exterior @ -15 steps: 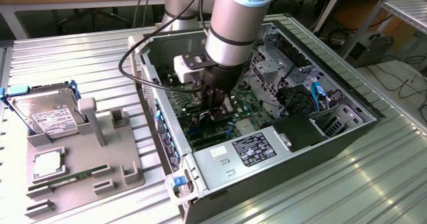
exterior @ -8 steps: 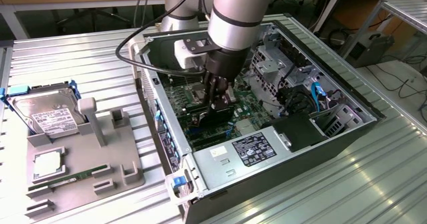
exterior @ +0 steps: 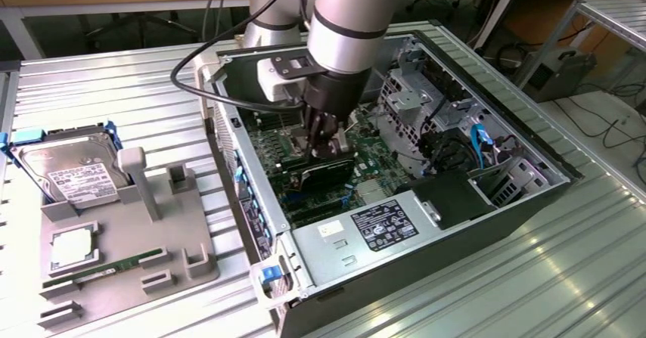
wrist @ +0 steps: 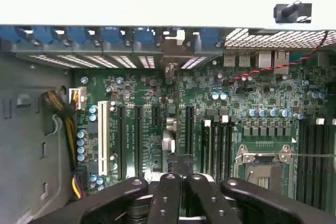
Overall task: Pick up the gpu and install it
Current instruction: 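Insert the gpu into the slot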
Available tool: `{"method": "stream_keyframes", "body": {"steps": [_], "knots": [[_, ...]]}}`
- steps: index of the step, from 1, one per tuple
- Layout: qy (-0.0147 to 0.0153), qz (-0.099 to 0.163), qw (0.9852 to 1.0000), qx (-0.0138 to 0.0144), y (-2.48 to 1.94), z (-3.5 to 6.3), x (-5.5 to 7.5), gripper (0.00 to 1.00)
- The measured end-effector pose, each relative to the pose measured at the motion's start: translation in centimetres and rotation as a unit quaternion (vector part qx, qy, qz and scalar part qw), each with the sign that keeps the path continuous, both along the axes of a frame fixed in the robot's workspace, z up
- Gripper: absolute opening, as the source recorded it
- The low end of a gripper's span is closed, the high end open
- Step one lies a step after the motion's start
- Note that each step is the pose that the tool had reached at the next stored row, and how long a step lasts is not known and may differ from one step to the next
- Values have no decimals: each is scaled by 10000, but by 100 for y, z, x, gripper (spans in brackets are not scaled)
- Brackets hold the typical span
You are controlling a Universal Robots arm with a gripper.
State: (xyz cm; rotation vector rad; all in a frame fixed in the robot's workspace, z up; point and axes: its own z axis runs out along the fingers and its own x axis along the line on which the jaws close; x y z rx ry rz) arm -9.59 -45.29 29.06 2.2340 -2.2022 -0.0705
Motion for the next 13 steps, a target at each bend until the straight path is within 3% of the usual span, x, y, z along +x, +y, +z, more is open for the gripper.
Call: {"method": "stream_keyframes", "body": {"steps": [4, 6, 9, 13], "knots": [[-1, 14, 10000, -12, 38, -62, -41, 11], [-1, 19, 10000, -41, 44, -95, -44, 11], [-1, 19, 9999, -111, 45, -131, -44, 11], [-1, 19, 9999, -119, 75, -159, -43, 11]]}}
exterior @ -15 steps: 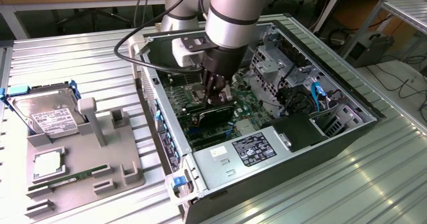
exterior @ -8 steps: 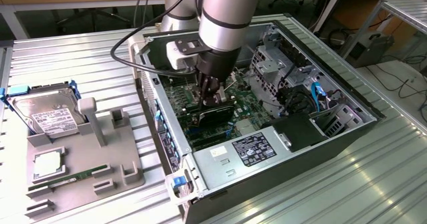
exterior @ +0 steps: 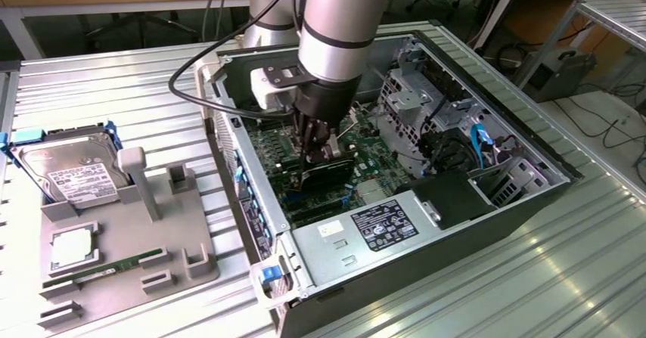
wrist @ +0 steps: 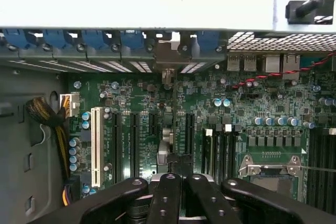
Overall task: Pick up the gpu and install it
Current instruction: 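Insert the gpu into the slot, then press down on the gpu until it lock into place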
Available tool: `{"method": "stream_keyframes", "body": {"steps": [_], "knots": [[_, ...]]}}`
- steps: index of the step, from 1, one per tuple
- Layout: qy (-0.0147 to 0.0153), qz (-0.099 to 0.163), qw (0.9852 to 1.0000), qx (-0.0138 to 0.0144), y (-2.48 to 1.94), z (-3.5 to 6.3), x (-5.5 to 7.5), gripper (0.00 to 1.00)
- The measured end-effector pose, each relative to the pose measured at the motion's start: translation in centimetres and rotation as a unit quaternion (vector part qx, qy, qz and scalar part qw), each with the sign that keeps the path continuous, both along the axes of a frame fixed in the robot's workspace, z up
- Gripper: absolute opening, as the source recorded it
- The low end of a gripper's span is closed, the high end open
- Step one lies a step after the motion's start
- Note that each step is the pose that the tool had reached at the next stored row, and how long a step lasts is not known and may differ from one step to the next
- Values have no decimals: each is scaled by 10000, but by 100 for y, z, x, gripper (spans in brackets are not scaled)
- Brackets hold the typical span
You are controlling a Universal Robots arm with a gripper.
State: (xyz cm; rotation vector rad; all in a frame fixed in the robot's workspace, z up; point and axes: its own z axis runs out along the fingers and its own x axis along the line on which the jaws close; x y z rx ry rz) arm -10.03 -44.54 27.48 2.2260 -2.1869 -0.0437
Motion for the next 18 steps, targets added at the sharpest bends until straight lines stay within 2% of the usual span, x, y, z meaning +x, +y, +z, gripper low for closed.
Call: {"method": "stream_keyframes", "body": {"steps": [6, 18], "knots": [[2, 0, 10000, -1, 7, -8, 1, 11], [3, 0, 10000, -5, 6, -98, 0, 11]]}}
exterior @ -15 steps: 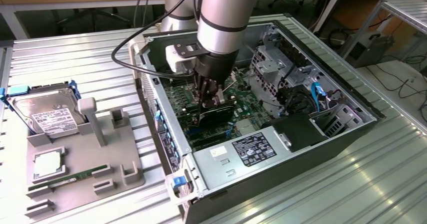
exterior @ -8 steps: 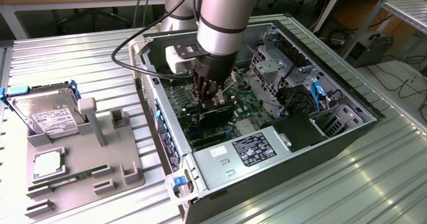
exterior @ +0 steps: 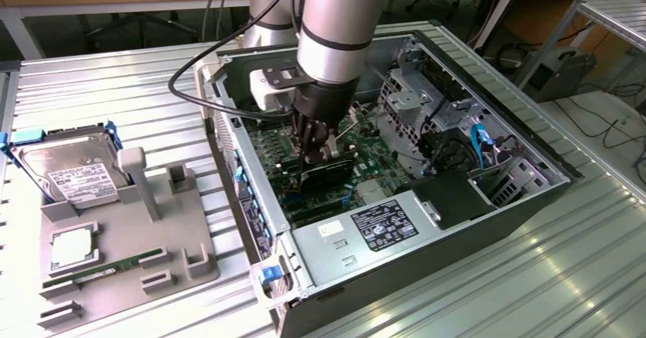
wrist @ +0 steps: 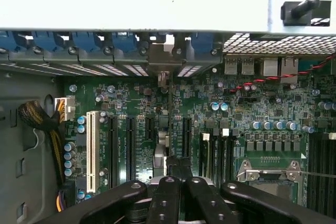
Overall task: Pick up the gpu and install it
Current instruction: 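Press down on the gpu until it lock into place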
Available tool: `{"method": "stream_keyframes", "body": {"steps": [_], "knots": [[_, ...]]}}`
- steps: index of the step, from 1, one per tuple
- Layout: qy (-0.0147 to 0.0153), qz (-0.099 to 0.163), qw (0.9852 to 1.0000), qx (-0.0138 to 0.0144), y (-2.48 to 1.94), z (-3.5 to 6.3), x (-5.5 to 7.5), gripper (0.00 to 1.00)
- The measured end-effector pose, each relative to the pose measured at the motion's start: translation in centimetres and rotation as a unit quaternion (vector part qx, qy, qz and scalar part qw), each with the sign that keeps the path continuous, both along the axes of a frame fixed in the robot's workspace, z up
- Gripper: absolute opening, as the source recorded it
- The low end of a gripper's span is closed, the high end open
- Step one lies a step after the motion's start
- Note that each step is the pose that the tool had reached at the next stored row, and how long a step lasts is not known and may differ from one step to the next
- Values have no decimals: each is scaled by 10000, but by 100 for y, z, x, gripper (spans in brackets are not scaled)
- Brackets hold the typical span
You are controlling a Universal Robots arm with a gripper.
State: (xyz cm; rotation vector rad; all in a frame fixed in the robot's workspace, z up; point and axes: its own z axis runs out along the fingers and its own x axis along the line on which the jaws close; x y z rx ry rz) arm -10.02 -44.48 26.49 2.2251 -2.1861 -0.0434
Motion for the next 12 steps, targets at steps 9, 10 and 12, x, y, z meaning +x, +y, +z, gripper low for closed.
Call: {"method": "stream_keyframes", "body": {"steps": [9, 10, 12], "knots": [[-3, 0, 10000, 6, 2, 151, 2, 11], [-3, 0, 10000, 5, 1, 183, 2, 11], [-3, 0, 10000, 5, 1, 204, 2, 11]]}}
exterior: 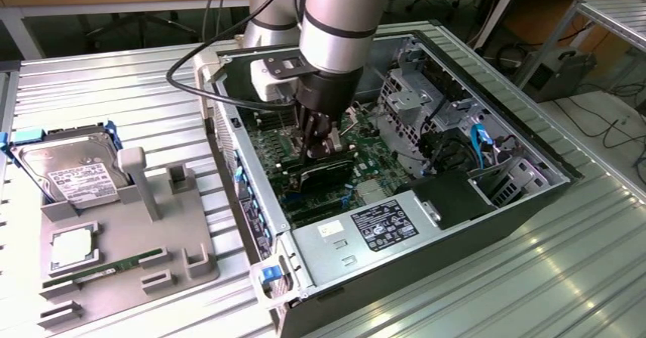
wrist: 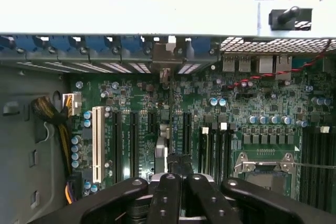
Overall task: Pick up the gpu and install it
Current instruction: 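Press down on the gpu until it lock into place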
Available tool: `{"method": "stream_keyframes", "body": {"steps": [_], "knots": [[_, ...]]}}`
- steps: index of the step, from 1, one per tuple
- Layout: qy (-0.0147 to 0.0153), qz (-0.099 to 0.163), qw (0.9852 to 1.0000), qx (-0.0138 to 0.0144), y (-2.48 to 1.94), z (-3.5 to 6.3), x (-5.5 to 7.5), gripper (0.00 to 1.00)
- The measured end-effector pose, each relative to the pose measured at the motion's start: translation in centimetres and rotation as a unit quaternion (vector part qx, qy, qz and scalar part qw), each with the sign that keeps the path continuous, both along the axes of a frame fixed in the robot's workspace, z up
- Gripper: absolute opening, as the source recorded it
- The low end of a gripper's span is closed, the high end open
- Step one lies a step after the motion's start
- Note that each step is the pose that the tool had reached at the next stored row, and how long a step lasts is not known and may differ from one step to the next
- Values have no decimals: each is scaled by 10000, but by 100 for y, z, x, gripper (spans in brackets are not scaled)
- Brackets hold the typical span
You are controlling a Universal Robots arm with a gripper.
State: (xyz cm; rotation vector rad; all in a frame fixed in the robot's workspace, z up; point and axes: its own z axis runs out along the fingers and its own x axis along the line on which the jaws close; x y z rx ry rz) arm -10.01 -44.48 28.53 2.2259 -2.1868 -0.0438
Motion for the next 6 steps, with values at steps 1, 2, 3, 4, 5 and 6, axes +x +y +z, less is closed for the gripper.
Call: {"method": "stream_keyframes", "body": {"steps": [1, 2, 3, 4, 5, 6], "knots": [[0, 0, 10000, 0, 0, 0, 0, 11], [0, 0, 10000, 0, 0, 0, 0, 11], [0, 0, 10000, -1, 0, 1, 0, 11], [0, 0, 10000, -1, 0, 1, 0, 11], [0, 0, 10000, -1, 0, 1, 0, 11], [0, 0, 10000, -1, 0, 1, 0, 11]]}}
